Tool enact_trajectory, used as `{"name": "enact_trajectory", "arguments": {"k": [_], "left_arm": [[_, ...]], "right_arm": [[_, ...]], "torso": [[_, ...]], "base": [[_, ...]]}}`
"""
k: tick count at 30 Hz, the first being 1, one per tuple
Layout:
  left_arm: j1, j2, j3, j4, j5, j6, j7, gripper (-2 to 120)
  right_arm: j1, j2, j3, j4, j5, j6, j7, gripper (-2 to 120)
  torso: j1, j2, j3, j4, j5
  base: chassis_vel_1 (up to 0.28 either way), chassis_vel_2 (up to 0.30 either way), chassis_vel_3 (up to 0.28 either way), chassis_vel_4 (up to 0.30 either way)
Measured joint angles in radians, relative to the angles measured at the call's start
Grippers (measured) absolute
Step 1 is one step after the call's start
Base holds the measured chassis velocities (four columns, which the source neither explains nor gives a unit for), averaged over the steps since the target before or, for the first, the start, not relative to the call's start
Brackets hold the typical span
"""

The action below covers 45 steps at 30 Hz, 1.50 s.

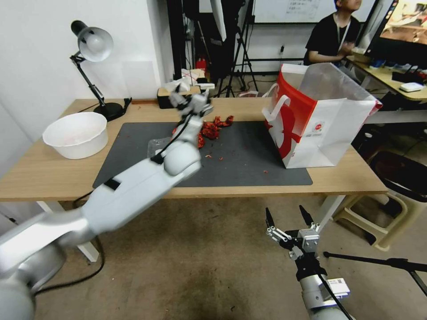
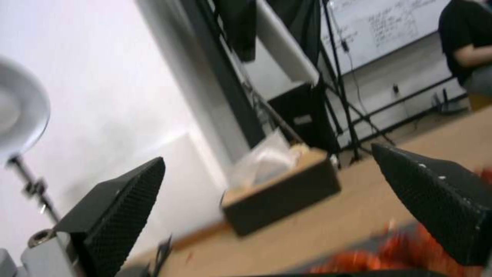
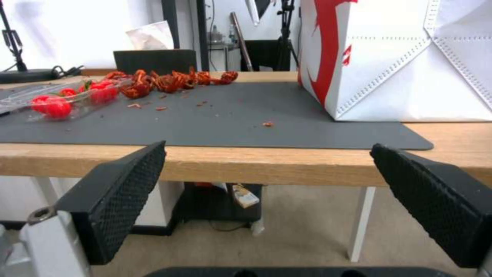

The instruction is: Pick up the trash from the table and place it into the takeout bag.

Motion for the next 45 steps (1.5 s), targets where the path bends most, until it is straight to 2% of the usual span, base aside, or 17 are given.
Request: {"name": "enact_trajectory", "arguments": {"k": [4,6,7,9,10,11,13,15,16,19,20,23,24,28,38,45], "left_arm": [[0.066,0.029,-0.054,-0.032,0.010,-0.016,0.021,100],[0.210,0.077,-0.192,-0.109,0.025,-0.049,0.079,100],[0.210,0.077,-0.192,-0.109,0.025,-0.049,0.079,100],[0.287,0.091,-0.254,-0.144,0.035,-0.066,0.100,100],[0.402,0.106,-0.339,-0.191,0.059,-0.088,0.128,100],[0.402,0.106,-0.339,-0.191,0.059,-0.088,0.128,100],[0.476,0.110,-0.393,-0.216,0.076,-0.114,0.136,100],[0.597,0.114,-0.482,-0.258,0.106,-0.161,0.142,100],[0.597,0.114,-0.482,-0.258,0.106,-0.161,0.142,100],[0.744,0.113,-0.558,-0.306,0.126,-0.201,0.126,100],[0.744,0.113,-0.558,-0.306,0.126,-0.201,0.126,100],[0.901,0.096,-0.641,-0.345,0.164,-0.259,0.126,100],[0.901,0.096,-0.641,-0.345,0.164,-0.259,0.126,100],[1.029,0.043,-0.696,-0.377,0.199,-0.289,0.141,100],[1.197,-0.041,-0.708,-0.417,0.248,-0.287,0.179,100],[1.245,-0.068,-0.704,-0.414,0.227,-0.387,0.220,100]], "right_arm": [[0.000,0.000,-0.003,0.001,-0.003,-0.002,0.000,100],[0.001,0.000,-0.008,0.003,-0.005,-0.003,0.000,100],[0.001,0.000,-0.008,0.003,-0.005,-0.003,0.000,100],[0.001,0.001,-0.011,0.003,-0.007,-0.003,-0.001,100],[0.001,0.000,-0.016,0.003,-0.009,-0.003,-0.002,100],[0.001,0.000,-0.016,0.003,-0.009,-0.003,-0.002,100],[-0.001,-0.001,-0.018,0.003,-0.011,-0.001,-0.003,100],[-0.005,-0.003,-0.018,0.007,-0.013,0.000,-0.004,100],[-0.005,-0.003,-0.018,0.007,-0.013,0.000,-0.004,100],[-0.014,-0.003,-0.015,0.015,-0.018,0.001,-0.005,100],[-0.014,-0.003,-0.015,0.015,-0.018,0.001,-0.005,100],[-0.017,-0.007,-0.013,0.021,-0.021,0.001,-0.004,100],[-0.017,-0.007,-0.013,0.021,-0.021,0.001,-0.004,100],[-0.018,-0.012,-0.009,0.025,-0.021,0.001,-0.004,100],[0.002,-0.010,-0.005,0.005,-0.015,0.015,-0.007,100],[0.028,-0.006,-0.005,-0.011,-0.016,0.020,-0.008,100]], "torso": [[0.000,0.000,0.000,-0.0001,0.0001],[0.000,0.000,0.000,0.0001,0.0008],[0.000,0.000,0.000,0.0001,0.0008],[0.000,0.000,0.000,0.0001,0.0000],[0.000,0.000,0.000,0.0001,0.0004],[0.000,0.000,0.000,0.0001,0.0004],[0.000,0.000,0.000,0.0002,-0.0001],[0.000,0.000,0.000,-0.0003,0.0004],[0.000,0.000,0.000,-0.0003,0.0004],[0.000,0.000,0.000,-0.0003,0.0004],[0.000,0.000,0.000,-0.0003,0.0004],[0.000,0.000,0.000,0.0002,0.0008],[0.000,0.000,0.000,0.0002,0.0008],[0.000,0.000,0.000,-0.0003,0.0006],[0.000,0.000,0.000,0.0000,0.0007],[0.000,0.000,0.000,-0.0001,0.0006]], "base": [[0.000,0.000,0.000,0.000],[0.000,0.000,0.000,0.000],[0.000,0.000,0.000,0.000],[0.000,0.000,0.000,0.000],[0.000,0.000,0.000,0.000],[0.000,0.000,0.000,0.000],[0.000,0.000,0.000,0.000],[0.000,0.000,0.000,0.000],[0.000,0.000,0.000,0.000],[0.000,0.000,0.000,0.000],[0.000,0.000,0.000,0.000],[0.000,0.000,0.000,0.000],[0.000,0.000,0.000,0.000],[0.000,0.000,0.000,0.000],[0.000,0.000,0.000,0.000],[0.000,0.000,0.000,0.000]]}}
